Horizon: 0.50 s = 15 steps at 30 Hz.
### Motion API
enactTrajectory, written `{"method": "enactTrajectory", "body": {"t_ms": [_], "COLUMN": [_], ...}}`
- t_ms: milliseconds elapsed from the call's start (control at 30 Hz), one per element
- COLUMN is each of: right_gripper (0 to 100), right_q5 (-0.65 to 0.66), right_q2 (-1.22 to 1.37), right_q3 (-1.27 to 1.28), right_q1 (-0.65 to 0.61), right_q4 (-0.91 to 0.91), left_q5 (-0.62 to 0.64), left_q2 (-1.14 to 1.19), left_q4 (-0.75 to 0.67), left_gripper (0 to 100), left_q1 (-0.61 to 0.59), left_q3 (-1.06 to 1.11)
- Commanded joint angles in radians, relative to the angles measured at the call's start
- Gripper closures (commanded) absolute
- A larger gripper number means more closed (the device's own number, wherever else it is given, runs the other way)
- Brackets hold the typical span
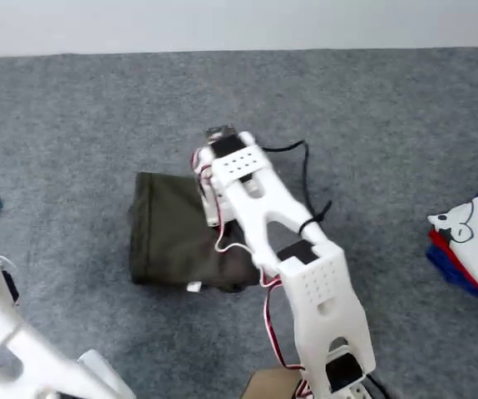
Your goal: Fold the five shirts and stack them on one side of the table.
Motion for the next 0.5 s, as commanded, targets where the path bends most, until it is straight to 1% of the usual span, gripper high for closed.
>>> {"method": "enactTrajectory", "body": {"t_ms": [0, 100, 200, 467], "right_gripper": [98.9, 98.9, 98.9, 98.9], "right_q5": [0.068, 0.224, 0.402, 0.947], "right_q2": [-0.147, -0.193, -0.202, -0.116], "right_q3": [-0.006, -0.006, -0.006, -0.006], "right_q1": [0.084, 0.143, 0.202, 0.343], "right_q4": [0.099, 0.11, 0.062, -0.16], "left_q5": [0.003, 0.003, 0.005, 0.003], "left_q2": [-0.078, -0.112, -0.135, -0.187], "left_q4": [-0.012, 0.012, 0.035, 0.08], "left_gripper": [95, 95, 95, 95], "left_q1": [0.018, 0.043, 0.072, 0.078], "left_q3": [-0.005, -0.005, -0.012, -0.012]}}
